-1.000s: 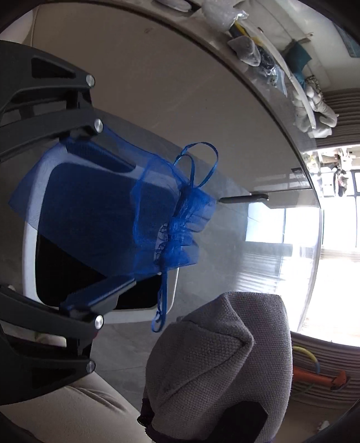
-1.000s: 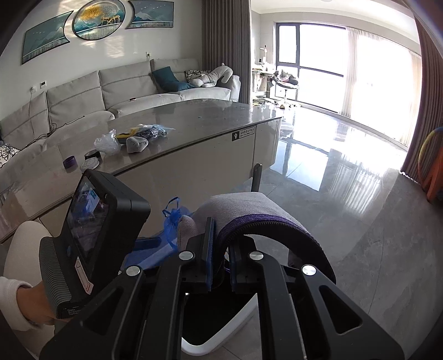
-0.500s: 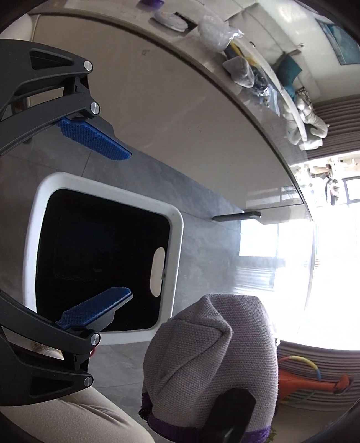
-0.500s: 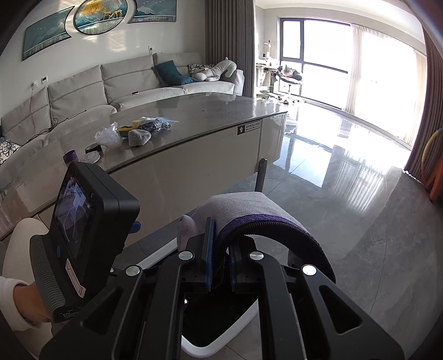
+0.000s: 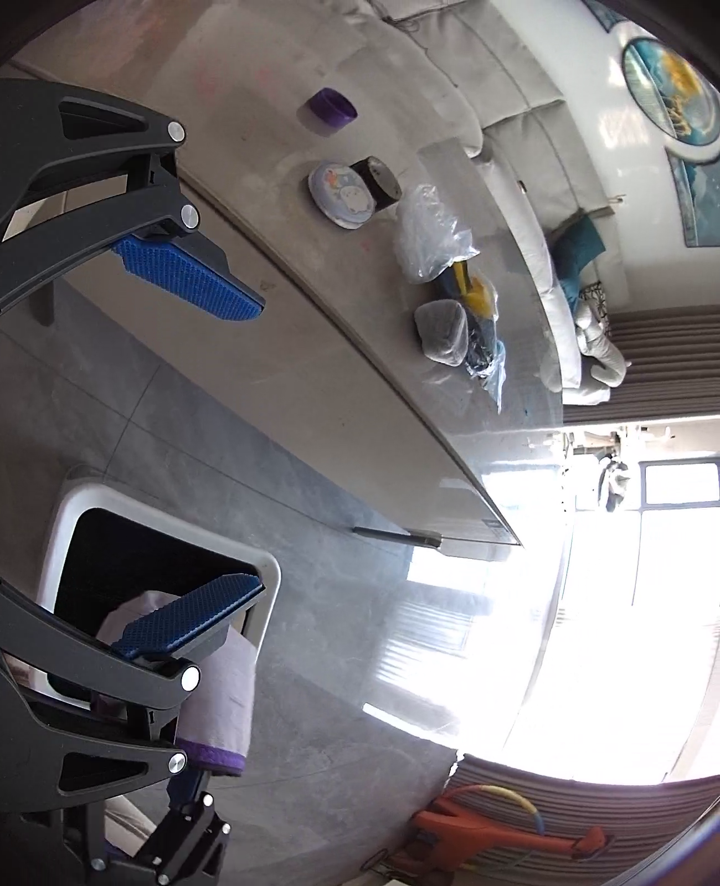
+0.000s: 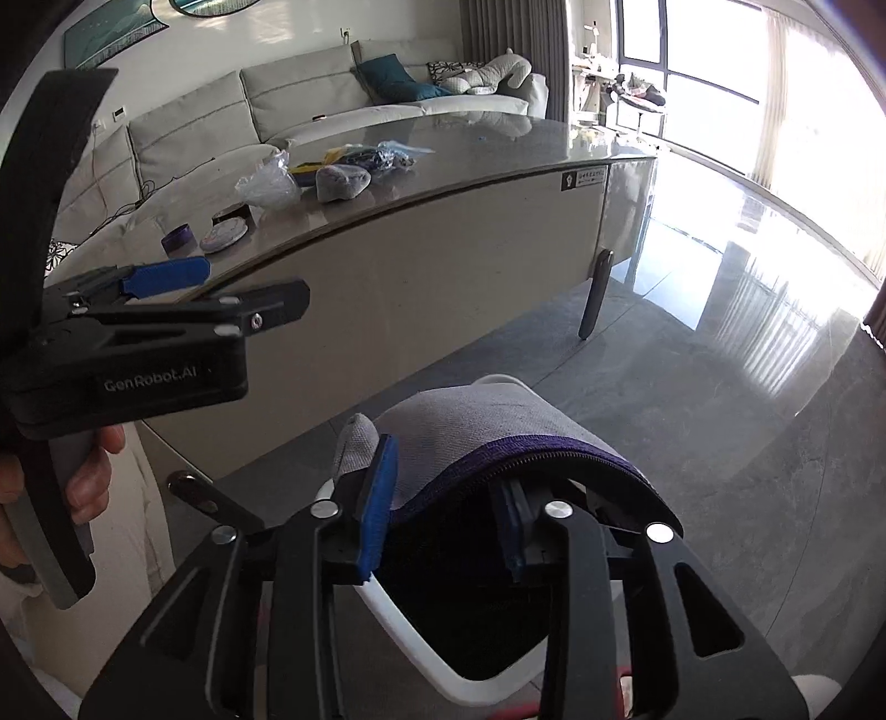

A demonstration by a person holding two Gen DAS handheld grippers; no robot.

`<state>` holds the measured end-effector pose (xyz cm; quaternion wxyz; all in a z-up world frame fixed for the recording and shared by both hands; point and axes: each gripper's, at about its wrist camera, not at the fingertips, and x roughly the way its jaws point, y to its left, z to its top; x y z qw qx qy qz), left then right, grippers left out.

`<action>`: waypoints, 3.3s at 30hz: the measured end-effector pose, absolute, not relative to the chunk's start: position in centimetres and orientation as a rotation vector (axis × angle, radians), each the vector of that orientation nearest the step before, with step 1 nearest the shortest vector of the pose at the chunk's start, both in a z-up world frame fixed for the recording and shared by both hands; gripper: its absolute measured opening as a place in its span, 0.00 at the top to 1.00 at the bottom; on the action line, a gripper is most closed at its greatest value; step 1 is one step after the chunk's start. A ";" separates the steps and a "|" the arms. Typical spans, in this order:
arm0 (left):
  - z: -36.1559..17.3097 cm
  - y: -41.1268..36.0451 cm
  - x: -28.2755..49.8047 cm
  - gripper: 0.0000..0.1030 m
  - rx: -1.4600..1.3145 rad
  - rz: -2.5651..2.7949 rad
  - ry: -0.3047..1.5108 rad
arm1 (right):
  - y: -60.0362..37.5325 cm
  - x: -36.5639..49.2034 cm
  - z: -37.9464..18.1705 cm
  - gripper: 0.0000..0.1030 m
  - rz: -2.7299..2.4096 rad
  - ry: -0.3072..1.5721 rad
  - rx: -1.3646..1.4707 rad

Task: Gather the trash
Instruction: 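Move both tools back from the bin toward the table, then grasp the cartoon-printed round lid with the left gripper while the right grasps the grey sock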

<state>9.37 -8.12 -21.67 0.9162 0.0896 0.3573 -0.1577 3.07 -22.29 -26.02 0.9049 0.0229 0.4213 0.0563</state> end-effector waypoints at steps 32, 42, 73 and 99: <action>-18.4 -1.0 11.1 0.06 0.064 -0.189 0.670 | -20.8 5.9 -19.6 0.05 0.105 0.642 0.106; -17.4 4.9 15.0 0.05 0.000 -0.063 0.667 | -16.9 10.9 -16.9 0.05 0.188 0.571 0.046; -24.6 5.5 24.2 0.05 -0.002 0.049 0.851 | -13.2 21.5 -19.4 0.05 0.281 0.591 0.000; -20.8 6.4 22.4 0.47 -0.026 0.049 0.612 | -11.2 29.1 -24.2 0.05 0.246 0.627 -0.068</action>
